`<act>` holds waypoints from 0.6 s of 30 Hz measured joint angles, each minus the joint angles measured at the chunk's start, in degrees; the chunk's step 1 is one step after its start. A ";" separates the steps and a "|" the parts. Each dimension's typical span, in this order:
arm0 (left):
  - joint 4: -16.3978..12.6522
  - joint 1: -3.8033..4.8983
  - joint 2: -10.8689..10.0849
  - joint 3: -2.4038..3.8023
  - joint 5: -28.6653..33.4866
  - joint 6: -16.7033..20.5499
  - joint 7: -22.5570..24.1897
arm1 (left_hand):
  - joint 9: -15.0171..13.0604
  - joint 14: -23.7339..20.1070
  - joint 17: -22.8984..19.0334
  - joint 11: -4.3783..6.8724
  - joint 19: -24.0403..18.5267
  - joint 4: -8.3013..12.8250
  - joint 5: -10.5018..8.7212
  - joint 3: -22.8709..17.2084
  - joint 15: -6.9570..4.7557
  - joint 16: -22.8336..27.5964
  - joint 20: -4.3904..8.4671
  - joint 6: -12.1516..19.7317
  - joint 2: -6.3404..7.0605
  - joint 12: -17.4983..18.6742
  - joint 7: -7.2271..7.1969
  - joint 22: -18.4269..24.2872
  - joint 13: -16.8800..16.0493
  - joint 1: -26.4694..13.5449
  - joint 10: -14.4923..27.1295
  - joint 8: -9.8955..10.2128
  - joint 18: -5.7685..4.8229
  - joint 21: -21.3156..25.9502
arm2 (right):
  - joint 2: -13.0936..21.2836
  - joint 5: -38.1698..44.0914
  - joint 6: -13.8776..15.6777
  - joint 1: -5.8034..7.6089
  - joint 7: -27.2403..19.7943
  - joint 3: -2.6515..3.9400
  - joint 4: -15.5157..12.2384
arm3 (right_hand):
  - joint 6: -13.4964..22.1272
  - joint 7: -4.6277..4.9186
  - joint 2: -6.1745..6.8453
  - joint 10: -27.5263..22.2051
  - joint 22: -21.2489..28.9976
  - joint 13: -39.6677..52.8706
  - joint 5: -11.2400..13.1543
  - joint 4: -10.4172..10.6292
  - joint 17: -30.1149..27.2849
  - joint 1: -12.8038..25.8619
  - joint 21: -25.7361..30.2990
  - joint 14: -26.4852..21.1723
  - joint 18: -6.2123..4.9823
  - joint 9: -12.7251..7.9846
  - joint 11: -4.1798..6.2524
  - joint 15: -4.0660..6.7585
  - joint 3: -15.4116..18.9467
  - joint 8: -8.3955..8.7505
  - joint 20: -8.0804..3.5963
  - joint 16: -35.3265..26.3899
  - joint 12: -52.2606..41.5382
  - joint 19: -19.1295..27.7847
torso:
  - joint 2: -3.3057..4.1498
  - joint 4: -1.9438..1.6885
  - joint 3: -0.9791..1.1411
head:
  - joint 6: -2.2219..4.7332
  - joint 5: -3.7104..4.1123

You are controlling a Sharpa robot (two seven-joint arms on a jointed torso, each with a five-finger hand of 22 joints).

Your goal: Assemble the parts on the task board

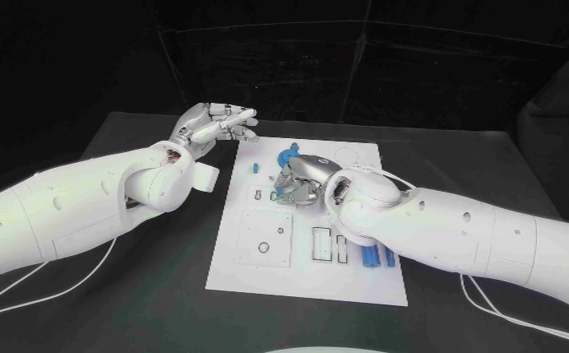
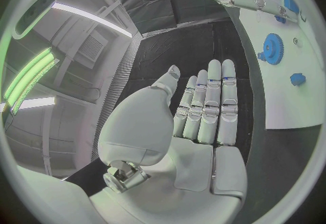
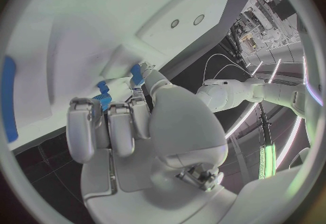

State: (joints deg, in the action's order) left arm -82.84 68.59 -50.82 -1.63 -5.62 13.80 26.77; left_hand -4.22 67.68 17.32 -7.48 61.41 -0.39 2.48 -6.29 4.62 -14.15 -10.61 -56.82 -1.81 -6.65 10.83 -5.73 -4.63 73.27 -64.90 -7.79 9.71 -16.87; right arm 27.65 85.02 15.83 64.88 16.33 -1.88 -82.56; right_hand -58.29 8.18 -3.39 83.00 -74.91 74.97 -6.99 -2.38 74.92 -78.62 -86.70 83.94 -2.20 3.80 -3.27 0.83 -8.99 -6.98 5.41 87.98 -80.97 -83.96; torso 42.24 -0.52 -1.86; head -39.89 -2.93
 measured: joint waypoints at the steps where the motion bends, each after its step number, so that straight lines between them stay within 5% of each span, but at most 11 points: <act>1: 0.01 0.00 0.01 0.00 0.00 -0.02 0.00 | 0.00 0.00 0.00 0.00 0.00 0.00 0.00 0.00 0.00 0.00 0.00 0.00 0.00 0.00 0.00 0.00 0.00 0.00 0.00 0.00 -0.01 0.00 | 0.00 0.07 -0.07 0.00 0.00 0.01 0.00 | 0.00 0.00 0.00 0.00 0.00 0.01 0.00 0.00 0.00 0.00 0.00 0.00 0.01 0.00 0.00 0.00 0.00 0.02 0.00 0.00 0.00 0.00 | 0.00 0.00 0.00 | -0.03 -0.01; 18: 0.09 -0.01 0.04 -0.01 -0.01 -0.20 -0.01 | -0.01 0.00 0.07 0.00 0.00 0.00 0.00 0.00 0.00 0.00 0.00 0.00 0.00 0.00 0.00 -0.01 -0.01 0.00 0.00 0.00 -0.01 0.00 | 0.10 1.89 -1.84 0.07 0.11 0.09 -0.08 | 0.01 0.01 1.21 0.00 0.00 -0.07 0.46 0.00 -0.01 1.22 0.00 0.00 0.01 -0.02 0.00 0.00 0.00 0.21 0.00 0.00 0.43 0.00 | -0.03 -0.07 -0.03 | 0.00 0.53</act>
State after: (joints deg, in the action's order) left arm -82.75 68.59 -50.78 -1.64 -5.62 13.60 26.76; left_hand -4.23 67.68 17.38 -7.48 61.41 -0.39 2.48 -6.29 4.62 -14.15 -10.61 -56.82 -1.81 -6.65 10.83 -5.74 -4.64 73.27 -64.90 -7.79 9.71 -16.87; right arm 27.75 86.92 13.99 64.95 16.44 -1.79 -82.64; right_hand -58.28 8.19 -2.18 83.01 -74.90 74.90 -6.53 -2.38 74.92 -77.41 -86.70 83.94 -2.20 3.78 -3.27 0.83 -8.99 -6.77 5.41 87.97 -80.54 -83.96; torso 42.21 -0.59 -1.89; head -39.89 -2.40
